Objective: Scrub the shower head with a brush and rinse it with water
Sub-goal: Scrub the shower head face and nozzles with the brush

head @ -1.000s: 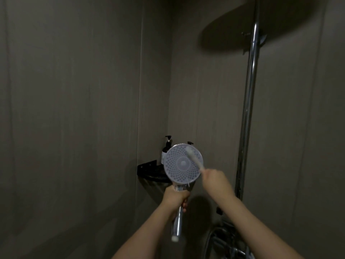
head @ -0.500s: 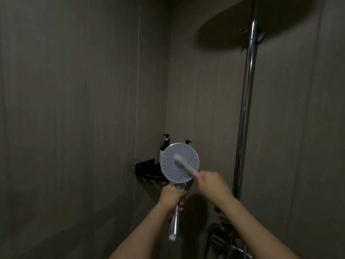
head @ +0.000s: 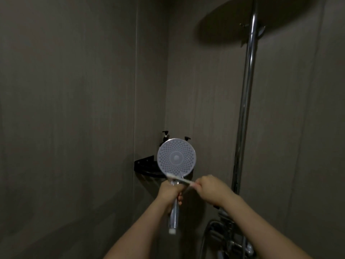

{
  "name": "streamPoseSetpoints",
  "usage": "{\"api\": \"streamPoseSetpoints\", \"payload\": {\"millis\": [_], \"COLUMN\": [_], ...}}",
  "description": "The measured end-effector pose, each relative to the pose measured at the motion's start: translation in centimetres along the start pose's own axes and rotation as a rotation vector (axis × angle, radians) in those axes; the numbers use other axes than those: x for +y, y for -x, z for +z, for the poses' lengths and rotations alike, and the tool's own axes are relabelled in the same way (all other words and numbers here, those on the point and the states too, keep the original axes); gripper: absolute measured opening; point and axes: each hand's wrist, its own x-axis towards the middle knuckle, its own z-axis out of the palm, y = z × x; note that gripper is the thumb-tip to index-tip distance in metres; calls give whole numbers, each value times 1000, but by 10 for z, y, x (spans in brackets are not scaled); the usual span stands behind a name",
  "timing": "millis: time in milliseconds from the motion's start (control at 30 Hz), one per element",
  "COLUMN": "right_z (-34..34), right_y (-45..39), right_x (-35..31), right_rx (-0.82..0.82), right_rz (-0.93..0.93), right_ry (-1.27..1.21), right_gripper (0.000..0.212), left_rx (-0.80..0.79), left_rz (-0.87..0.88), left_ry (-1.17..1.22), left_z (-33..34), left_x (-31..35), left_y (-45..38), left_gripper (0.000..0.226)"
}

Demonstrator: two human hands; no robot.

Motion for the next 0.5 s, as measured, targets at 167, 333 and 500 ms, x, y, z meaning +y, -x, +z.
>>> {"api": "streamPoseSetpoints", "payload": {"millis": [167, 333, 500], "right_z": [-10, -14, -12], "right_y": [-5, -7, -6], "right_x": [16, 22, 22], "right_rx": [98, 159, 118], "right_rz": [61, 78, 88], "right_ry": [-32, -30, 87], "right_gripper": [35, 45, 41], "left_rx": [-8, -3, 2], "left_rz": [6, -10, -36], "left_ry": [14, 15, 14], "left_z": [-2, -3, 1], "left_x": [3, -5, -13], "left_y": [0, 0, 1], "left_gripper": [28, 30, 28]}}
